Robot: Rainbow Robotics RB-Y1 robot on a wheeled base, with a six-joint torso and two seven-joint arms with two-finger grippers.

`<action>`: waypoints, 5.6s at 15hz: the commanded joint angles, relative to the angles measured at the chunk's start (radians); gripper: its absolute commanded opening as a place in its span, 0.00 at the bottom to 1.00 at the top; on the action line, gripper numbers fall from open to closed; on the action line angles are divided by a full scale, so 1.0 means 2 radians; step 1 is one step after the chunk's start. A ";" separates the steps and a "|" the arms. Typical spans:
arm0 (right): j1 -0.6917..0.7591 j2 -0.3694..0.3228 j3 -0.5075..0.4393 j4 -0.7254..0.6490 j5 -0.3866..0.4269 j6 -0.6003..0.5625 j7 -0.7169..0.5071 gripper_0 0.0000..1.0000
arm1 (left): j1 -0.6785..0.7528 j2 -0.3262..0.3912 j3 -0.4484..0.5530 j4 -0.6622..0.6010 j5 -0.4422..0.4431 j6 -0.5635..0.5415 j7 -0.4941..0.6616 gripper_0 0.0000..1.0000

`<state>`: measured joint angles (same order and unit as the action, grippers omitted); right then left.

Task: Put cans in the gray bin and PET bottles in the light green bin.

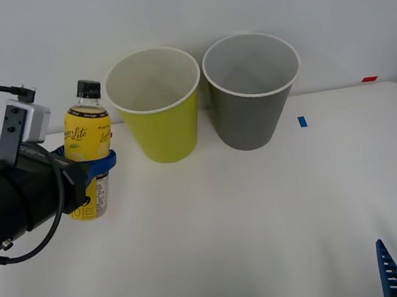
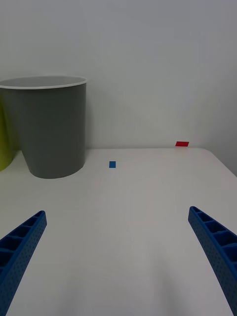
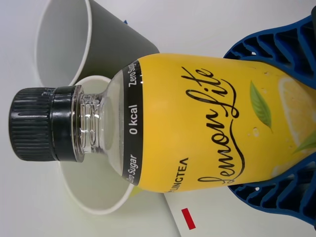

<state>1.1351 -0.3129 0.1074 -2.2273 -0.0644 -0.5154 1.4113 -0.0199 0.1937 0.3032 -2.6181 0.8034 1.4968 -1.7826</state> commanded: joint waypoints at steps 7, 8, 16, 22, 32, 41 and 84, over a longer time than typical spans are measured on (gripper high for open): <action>0.000 0.000 0.000 0.000 0.000 0.000 0.000 1.00 | -0.081 -0.018 0.065 0.000 0.022 -0.001 -0.006 0.00; 0.000 0.000 0.000 0.000 0.000 0.000 0.000 1.00 | -0.098 -0.019 0.062 0.000 0.016 -0.014 -0.005 0.00; 0.000 0.000 0.000 0.000 0.000 0.000 0.000 1.00 | -0.171 -0.026 -0.066 0.049 -0.157 -0.149 -0.001 0.00; 0.000 0.000 0.000 0.000 0.000 0.000 0.000 1.00 | -0.197 -0.049 -0.129 0.167 -0.195 -0.267 0.005 0.00; 0.000 0.000 0.000 0.000 0.000 0.000 0.000 1.00 | -0.222 -0.055 -0.165 0.311 -0.222 -0.422 0.000 0.00; 0.000 0.000 0.000 0.000 0.000 0.000 0.000 1.00 | -0.240 -0.052 -0.172 0.381 -0.228 -0.485 0.000 0.00; 0.000 0.000 0.000 0.000 0.000 0.000 0.000 1.00 | 0.181 0.041 -0.102 0.000 -0.143 -0.471 -0.026 1.00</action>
<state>1.1351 -0.3129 0.1074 -2.2273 -0.0644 -0.5154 1.4113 0.2840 0.2416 0.1183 -2.6181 0.5179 0.6334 -1.8371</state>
